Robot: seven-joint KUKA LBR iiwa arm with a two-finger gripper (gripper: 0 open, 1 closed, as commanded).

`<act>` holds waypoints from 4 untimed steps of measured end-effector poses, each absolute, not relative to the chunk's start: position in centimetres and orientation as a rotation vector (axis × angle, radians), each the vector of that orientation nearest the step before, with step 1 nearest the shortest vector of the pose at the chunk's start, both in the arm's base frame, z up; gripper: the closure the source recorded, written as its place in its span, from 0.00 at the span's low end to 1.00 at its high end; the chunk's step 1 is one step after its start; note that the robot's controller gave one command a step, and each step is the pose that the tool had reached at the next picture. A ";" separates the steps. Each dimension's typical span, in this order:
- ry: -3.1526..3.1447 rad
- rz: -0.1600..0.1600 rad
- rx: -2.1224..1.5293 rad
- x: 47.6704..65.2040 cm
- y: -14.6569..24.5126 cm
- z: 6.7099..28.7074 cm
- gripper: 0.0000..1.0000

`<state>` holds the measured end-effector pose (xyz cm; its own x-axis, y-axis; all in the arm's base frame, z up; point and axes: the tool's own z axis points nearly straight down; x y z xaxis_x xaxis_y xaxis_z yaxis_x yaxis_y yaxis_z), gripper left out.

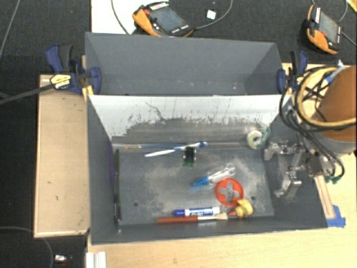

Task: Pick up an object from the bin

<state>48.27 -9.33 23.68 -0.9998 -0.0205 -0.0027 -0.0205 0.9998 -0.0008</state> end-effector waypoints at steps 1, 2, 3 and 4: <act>3.139 -0.001 -0.033 48.3 -9.3 23.7 0.00; 3.138 -0.002 -0.053 48.4 -9.2 23.6 0.00; 3.086 -0.003 -0.565 52.4 -10.5 18.8 0.00; 3.052 -0.005 -0.707 52.7 -6.6 16.4 0.00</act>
Offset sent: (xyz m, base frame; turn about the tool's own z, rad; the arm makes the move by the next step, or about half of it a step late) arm 0.0389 0.0413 -0.0342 -0.6244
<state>52.68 -6.63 16.42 -0.8982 -0.4395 -0.0081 -0.4395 0.8982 -0.0051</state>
